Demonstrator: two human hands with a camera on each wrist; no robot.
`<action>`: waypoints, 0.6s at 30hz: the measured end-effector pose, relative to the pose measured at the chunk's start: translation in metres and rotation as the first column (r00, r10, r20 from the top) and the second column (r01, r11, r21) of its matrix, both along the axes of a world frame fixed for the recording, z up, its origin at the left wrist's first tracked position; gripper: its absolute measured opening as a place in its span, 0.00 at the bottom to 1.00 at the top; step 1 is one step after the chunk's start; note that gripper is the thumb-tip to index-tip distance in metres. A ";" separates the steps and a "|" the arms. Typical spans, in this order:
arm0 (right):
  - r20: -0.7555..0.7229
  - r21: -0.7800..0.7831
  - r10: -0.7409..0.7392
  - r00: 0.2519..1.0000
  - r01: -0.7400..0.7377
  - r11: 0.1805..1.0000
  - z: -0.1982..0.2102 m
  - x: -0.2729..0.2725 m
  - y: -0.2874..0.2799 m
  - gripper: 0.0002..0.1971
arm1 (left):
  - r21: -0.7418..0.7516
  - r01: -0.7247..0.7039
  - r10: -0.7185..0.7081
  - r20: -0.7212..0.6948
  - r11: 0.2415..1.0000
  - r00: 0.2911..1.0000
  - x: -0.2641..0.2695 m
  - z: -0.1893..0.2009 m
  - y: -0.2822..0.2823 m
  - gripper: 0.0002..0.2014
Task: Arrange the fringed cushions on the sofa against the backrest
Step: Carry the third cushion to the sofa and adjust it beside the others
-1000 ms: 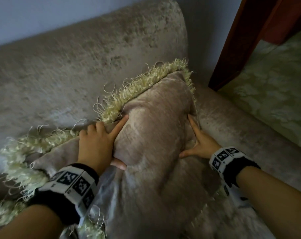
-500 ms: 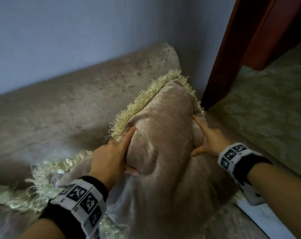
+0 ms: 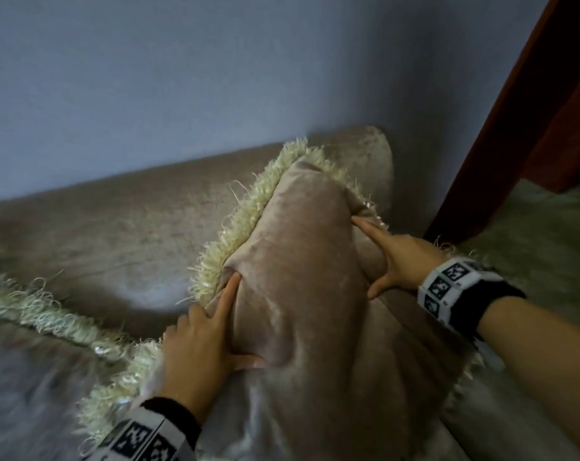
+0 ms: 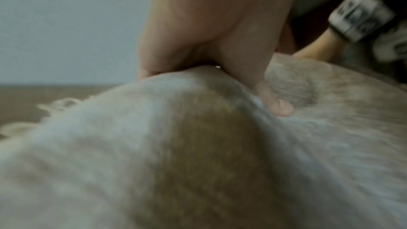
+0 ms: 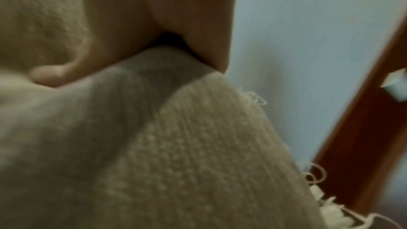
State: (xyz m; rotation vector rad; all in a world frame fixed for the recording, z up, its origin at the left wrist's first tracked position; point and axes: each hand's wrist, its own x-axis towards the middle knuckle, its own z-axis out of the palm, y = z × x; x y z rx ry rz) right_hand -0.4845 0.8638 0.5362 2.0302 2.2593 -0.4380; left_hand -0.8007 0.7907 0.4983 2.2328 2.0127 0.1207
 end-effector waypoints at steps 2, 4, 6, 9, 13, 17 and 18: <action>0.000 0.014 0.048 0.999 -0.048 0.999 -0.035 -0.009 0.013 0.68 | 0.062 -0.052 0.056 -0.065 0.997 0.996 -0.001 -0.035 0.002 0.64; -0.008 0.042 0.046 0.999 -0.046 0.998 -0.060 -0.012 0.024 0.67 | 0.067 -0.107 0.115 -0.126 0.992 0.985 0.007 -0.054 0.005 0.62; 0.003 0.057 0.046 0.999 -0.046 0.997 -0.077 -0.012 0.033 0.66 | 0.022 -0.177 0.177 -0.241 0.984 0.954 0.017 -0.065 0.009 0.60; 0.054 0.070 0.067 0.996 -0.070 0.995 -0.091 -0.010 0.044 0.67 | 0.004 -0.243 0.230 -0.332 0.970 0.915 0.028 -0.074 0.016 0.58; 0.123 0.080 0.073 0.990 -0.083 0.993 -0.091 -0.003 0.040 0.67 | 0.015 -0.278 0.270 -0.300 0.960 0.915 0.029 -0.070 0.005 0.59; 0.095 0.102 0.074 0.993 -0.084 0.991 -0.071 0.014 0.021 0.66 | 0.035 -0.277 0.279 -0.138 0.960 0.950 0.026 -0.053 -0.014 0.65; 0.083 0.109 0.081 0.993 -0.090 0.990 -0.068 0.017 0.016 0.67 | 0.053 -0.279 0.284 -0.138 0.959 0.949 0.029 -0.051 -0.018 0.66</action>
